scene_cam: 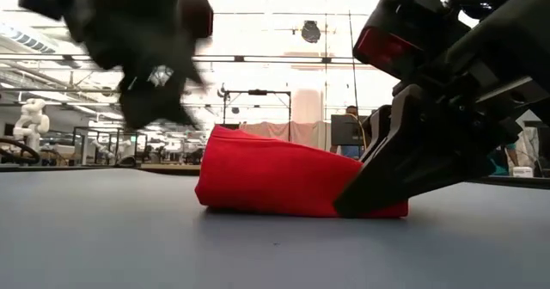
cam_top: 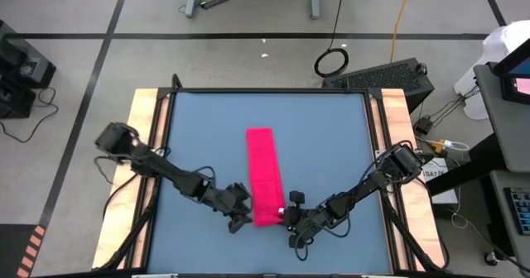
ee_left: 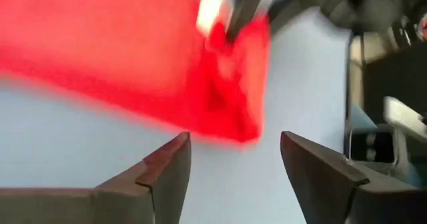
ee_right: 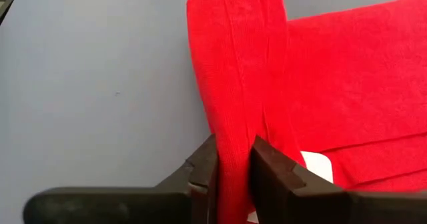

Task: Roll towel
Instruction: Roll the red towel

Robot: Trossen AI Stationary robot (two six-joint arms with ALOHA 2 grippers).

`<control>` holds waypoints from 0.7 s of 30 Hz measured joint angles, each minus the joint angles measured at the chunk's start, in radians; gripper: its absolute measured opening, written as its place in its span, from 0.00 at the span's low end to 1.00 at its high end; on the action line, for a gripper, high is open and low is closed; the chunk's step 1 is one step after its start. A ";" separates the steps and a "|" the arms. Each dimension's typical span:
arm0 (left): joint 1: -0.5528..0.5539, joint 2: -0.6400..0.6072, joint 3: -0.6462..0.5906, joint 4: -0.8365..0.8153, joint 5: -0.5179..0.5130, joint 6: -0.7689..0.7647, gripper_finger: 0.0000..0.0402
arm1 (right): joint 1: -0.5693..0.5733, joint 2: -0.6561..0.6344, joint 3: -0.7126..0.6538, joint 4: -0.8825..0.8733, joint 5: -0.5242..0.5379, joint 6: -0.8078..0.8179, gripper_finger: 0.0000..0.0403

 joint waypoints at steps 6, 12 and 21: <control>-0.157 -0.011 0.003 0.332 -0.329 0.447 0.59 | -0.008 0.001 0.000 -0.003 -0.014 0.009 0.15; -0.216 0.140 0.034 0.393 -0.447 0.530 0.61 | -0.026 0.000 0.000 -0.001 -0.051 0.030 0.15; -0.231 0.342 0.120 0.415 -0.481 0.570 0.77 | -0.034 -0.001 -0.001 0.001 -0.088 0.046 0.15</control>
